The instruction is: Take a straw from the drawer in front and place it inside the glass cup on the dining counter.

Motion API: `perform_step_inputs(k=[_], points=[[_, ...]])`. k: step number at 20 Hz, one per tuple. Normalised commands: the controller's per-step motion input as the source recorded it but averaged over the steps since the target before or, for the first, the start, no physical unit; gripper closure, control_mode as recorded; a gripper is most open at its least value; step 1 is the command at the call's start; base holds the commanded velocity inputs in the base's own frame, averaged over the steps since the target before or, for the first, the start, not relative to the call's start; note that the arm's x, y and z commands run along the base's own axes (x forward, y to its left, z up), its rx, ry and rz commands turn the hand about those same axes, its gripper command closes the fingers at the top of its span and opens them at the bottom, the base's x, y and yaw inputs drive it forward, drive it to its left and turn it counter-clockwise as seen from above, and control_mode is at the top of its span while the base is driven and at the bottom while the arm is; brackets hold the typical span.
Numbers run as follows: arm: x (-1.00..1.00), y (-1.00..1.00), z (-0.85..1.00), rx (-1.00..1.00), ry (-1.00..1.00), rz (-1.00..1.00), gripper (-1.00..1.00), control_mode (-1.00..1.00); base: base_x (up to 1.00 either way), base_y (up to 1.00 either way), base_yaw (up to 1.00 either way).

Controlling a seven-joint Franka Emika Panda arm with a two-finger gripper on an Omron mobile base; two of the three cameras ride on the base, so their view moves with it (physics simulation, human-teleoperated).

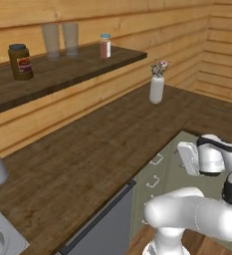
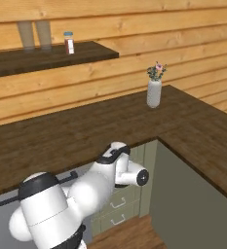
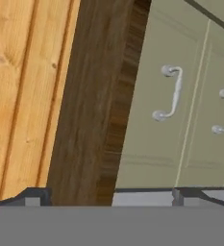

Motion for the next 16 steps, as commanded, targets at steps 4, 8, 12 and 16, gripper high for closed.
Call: perform_step_inputs(k=[4,8,12,16], points=[[0.14,-0.33,-0.29,0.04,0.11,-0.02,-1.0,-1.0,0.0,0.0,0.0],[0.0,-0.18,-0.43,0.01,0.01,-0.1,-1.0,-1.0,0.0,0.0,0.0],[0.0,-0.2,-0.44,0.04,0.01,-0.06,-1.0,-1.0,0.0,0.0,0.0],[0.0,0.02,-0.34,0.07,0.0,0.0,-1.0,-1.0,0.0,0.0,0.0]])
